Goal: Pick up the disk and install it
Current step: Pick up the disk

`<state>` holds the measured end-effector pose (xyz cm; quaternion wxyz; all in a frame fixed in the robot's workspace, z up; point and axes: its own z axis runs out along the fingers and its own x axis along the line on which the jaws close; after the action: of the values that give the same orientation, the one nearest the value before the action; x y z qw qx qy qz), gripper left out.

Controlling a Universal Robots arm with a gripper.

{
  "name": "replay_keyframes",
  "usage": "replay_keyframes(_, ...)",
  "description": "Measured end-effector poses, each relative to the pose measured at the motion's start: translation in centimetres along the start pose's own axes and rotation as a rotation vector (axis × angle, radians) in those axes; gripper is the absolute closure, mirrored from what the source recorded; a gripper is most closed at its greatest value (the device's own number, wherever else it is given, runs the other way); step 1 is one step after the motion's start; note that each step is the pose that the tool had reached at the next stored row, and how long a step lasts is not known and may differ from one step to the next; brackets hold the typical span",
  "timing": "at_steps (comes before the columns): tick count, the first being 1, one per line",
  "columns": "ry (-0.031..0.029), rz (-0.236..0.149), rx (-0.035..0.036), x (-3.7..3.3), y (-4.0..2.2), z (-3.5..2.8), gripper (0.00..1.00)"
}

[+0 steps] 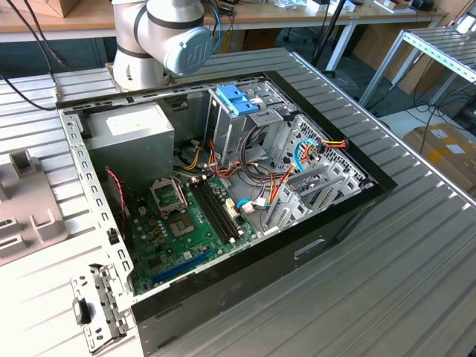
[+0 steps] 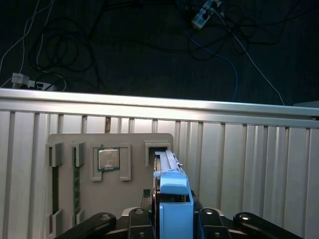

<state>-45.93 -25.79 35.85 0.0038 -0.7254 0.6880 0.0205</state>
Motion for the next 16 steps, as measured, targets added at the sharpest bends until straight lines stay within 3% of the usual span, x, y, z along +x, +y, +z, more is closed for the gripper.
replay_keyframes(16,-0.0012,0.0,0.0,-0.02,0.01,-0.57,0.63)
